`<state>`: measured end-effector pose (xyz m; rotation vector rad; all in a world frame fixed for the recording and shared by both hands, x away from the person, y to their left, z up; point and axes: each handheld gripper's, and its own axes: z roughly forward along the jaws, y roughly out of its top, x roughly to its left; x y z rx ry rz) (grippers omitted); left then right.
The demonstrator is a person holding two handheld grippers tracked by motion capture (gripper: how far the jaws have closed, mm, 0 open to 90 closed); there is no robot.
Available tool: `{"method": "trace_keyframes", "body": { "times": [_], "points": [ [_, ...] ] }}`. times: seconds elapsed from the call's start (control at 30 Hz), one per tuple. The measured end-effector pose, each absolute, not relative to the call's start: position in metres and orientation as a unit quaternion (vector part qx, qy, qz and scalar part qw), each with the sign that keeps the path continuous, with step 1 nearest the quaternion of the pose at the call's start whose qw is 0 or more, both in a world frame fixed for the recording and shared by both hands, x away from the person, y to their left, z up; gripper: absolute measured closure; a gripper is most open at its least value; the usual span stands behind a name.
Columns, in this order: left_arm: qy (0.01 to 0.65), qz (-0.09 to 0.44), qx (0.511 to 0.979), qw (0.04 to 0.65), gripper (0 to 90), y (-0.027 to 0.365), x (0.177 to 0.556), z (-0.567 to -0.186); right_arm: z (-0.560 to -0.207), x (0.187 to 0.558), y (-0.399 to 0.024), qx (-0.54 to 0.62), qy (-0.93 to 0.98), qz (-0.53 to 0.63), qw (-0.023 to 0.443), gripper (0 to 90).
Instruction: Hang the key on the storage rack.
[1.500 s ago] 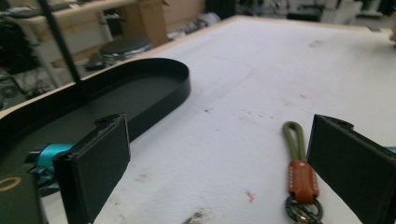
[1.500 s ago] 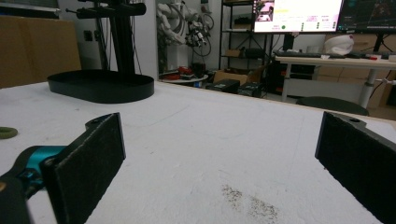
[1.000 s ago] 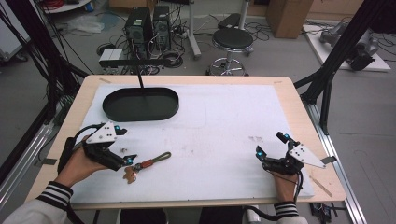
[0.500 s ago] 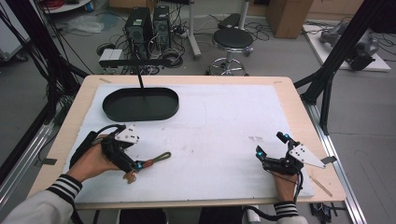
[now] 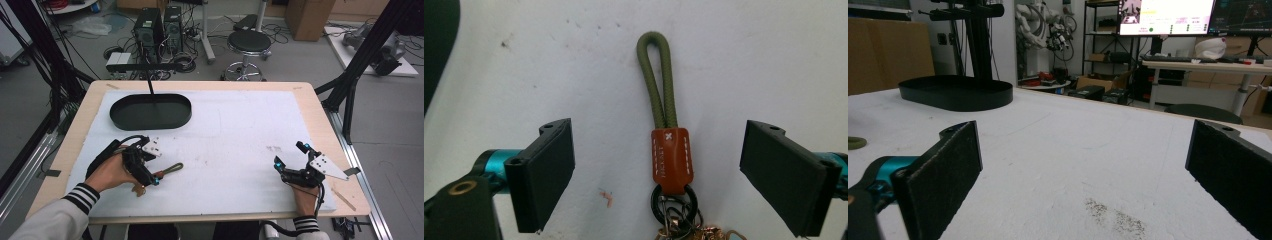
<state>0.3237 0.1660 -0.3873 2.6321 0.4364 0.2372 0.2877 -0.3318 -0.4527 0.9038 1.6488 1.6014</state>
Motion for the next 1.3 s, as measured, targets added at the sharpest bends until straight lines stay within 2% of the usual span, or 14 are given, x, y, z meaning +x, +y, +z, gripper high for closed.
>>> {"method": "trace_keyframes", "body": {
  "times": [0.33, 0.6, 1.13, 1.27, 1.3],
  "points": [
    [0.165, 0.062, 0.968, 0.181, 17.1, 0.155, 0.328, -0.396, -0.453, 0.287, -0.332, 0.346, 0.63, 0.613, 0.329, 0.4],
    [0.163, 0.049, 0.973, 0.154, 24.2, 0.15, 0.328, -0.403, -0.453, 0.288, -0.332, 0.345, 0.628, 0.615, 0.329, 0.4],
    [0.163, 0.026, 0.975, 0.148, 51.5, 0.149, 0.328, -0.405, -0.453, 0.288, -0.332, 0.345, 0.628, 0.615, 0.329, 0.4],
    [0.159, 0.031, 0.977, 0.141, 68.0, 0.149, 0.328, -0.406, -0.453, 0.287, -0.332, 0.346, 0.628, 0.615, 0.328, 0.4],
    [0.164, 0.028, 0.976, 0.142, 69.3, 0.15, 0.328, -0.405, -0.453, 0.288, -0.332, 0.346, 0.628, 0.615, 0.328, 0.4]
  ]
}}
